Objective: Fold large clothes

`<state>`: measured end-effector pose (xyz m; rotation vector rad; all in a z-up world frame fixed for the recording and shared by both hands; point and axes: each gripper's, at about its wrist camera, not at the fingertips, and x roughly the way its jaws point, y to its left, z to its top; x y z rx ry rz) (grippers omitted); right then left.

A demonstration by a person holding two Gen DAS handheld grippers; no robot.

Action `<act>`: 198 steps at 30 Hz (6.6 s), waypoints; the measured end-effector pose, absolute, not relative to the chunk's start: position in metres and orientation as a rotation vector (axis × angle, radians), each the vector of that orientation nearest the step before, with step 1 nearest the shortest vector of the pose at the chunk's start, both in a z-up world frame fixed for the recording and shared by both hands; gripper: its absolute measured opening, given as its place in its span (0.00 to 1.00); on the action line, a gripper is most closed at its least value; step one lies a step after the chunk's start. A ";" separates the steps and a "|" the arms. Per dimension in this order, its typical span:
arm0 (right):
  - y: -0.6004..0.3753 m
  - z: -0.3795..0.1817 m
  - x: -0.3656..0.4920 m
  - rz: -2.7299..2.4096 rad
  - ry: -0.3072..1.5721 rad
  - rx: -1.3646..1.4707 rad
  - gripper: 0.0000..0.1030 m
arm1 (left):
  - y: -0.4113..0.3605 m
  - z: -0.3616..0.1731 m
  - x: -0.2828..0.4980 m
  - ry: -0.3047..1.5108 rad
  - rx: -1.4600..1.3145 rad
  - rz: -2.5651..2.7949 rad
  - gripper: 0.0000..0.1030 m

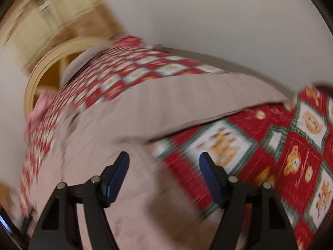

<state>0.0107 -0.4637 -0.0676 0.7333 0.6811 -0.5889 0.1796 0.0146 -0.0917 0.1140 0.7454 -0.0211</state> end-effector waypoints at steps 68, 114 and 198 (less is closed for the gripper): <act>-0.191 -0.022 0.194 0.432 0.718 0.617 0.93 | 0.043 -0.122 0.197 0.844 -0.132 -0.105 0.99; -0.290 -0.061 0.144 -0.110 0.672 0.320 0.56 | 0.026 -0.056 0.176 0.619 0.025 0.008 0.99; -0.312 -0.068 0.084 0.055 0.551 0.754 0.95 | 0.082 -0.105 0.142 0.789 -0.232 -0.245 0.71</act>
